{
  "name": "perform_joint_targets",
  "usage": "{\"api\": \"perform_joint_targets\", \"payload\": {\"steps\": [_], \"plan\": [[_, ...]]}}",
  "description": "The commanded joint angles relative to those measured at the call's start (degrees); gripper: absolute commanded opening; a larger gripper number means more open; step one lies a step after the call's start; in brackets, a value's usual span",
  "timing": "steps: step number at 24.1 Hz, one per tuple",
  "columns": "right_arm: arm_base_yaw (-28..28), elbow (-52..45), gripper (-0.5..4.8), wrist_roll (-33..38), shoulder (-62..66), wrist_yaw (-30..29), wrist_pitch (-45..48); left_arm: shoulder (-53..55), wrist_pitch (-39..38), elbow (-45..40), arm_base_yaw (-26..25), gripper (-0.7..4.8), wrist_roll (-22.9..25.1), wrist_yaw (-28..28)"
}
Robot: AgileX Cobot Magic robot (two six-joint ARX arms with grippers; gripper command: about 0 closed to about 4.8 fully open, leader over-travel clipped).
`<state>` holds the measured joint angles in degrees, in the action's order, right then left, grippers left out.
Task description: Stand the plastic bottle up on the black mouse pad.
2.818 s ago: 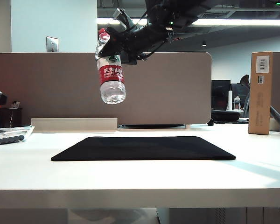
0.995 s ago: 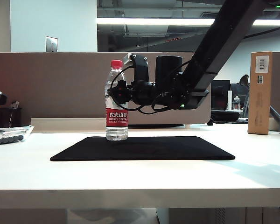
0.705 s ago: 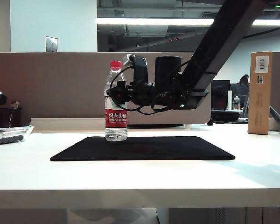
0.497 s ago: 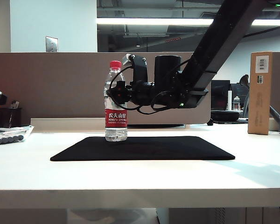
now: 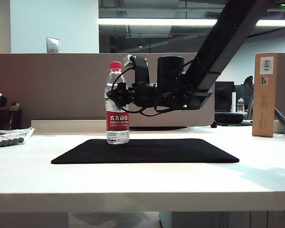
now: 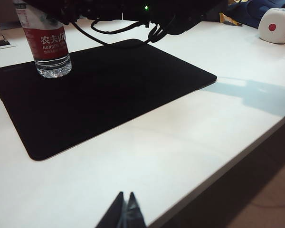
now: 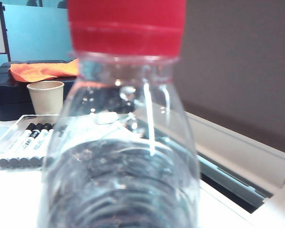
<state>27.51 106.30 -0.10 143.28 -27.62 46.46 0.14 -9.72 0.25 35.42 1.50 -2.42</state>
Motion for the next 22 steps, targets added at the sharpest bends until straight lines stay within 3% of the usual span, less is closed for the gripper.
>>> {"api": "perform_joint_targets", "payload": {"steps": [1, 5, 7, 18, 22], "plan": [[0.15, 0.66, 3.19, 0.33, -1.07, -0.81, 1.77, 0.00, -0.50, 0.17, -0.07, 0.01, 0.02, -0.20], [0.15, 0.66, 3.41, 0.33, -1.16, -1.01, 1.79, 0.00, -0.50, 0.17, -0.07, 0.01, 0.02, -0.20], [0.15, 0.66, 4.79, 0.35, -1.18, -0.94, 1.81, 0.00, -0.50, 0.17, -0.07, 0.01, 0.02, -0.20], [-0.42, 0.72, 4.79, 2.91, -7.65, 2.47, 7.45, 0.00, -0.50, 0.17, -0.07, 0.01, 0.02, -0.20], [-0.87, 0.72, 4.79, 3.10, -13.42, 2.43, 5.31, 0.00, -0.50, 0.17, -0.07, 0.01, 0.02, -0.20]]}}
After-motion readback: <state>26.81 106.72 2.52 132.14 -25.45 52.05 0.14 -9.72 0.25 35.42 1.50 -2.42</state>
